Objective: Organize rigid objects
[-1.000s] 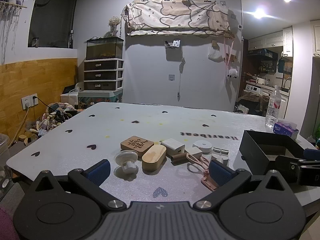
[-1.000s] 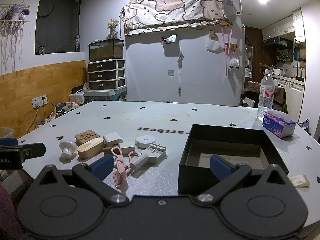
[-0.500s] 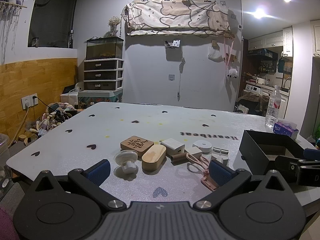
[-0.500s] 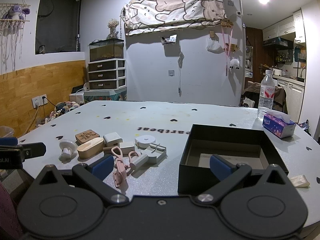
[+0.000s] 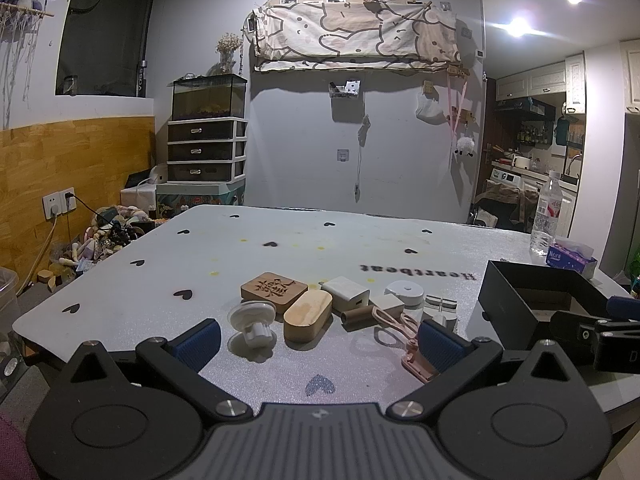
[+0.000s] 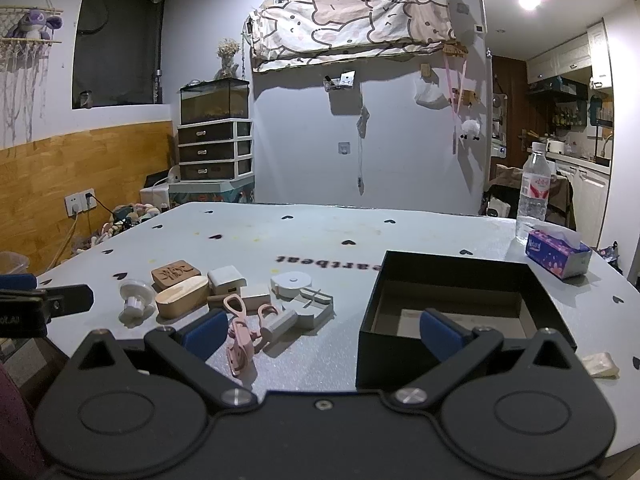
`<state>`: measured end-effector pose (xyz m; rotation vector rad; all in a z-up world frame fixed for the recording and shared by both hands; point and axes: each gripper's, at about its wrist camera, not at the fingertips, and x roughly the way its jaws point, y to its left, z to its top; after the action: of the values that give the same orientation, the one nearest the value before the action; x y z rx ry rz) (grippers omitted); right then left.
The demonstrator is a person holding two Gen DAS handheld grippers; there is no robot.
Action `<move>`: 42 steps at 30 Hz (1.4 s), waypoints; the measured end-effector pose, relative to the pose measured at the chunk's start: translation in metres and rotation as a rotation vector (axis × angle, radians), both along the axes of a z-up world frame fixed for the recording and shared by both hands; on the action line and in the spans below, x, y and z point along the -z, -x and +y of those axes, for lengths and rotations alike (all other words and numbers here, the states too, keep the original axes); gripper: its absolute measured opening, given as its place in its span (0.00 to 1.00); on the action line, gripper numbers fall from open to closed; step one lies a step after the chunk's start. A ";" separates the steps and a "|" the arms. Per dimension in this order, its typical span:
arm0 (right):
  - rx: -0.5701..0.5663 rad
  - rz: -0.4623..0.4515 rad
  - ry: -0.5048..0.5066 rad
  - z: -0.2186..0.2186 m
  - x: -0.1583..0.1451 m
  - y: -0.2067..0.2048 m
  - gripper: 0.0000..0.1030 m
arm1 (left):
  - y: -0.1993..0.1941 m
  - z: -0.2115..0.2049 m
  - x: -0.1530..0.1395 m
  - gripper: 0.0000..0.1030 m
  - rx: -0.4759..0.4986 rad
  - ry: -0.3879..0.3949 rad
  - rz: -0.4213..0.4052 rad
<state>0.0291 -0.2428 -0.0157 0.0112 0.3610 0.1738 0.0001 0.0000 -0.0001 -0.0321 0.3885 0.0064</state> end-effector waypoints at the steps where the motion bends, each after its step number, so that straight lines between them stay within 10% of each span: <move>1: -0.001 -0.001 0.000 0.000 0.000 0.000 1.00 | 0.000 0.000 0.000 1.00 0.000 0.000 0.000; 37: 0.346 0.017 -0.046 -0.159 0.007 -0.041 1.00 | -0.042 0.014 0.020 1.00 -0.065 0.007 0.063; 42: 0.343 0.077 -0.075 -0.177 0.015 -0.063 0.80 | -0.066 0.019 0.035 1.00 -0.097 0.023 0.124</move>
<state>0.0918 -0.4199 -0.0309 0.1532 0.4238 -0.1532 0.0663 0.0191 -0.0350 -0.0731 0.5109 0.0999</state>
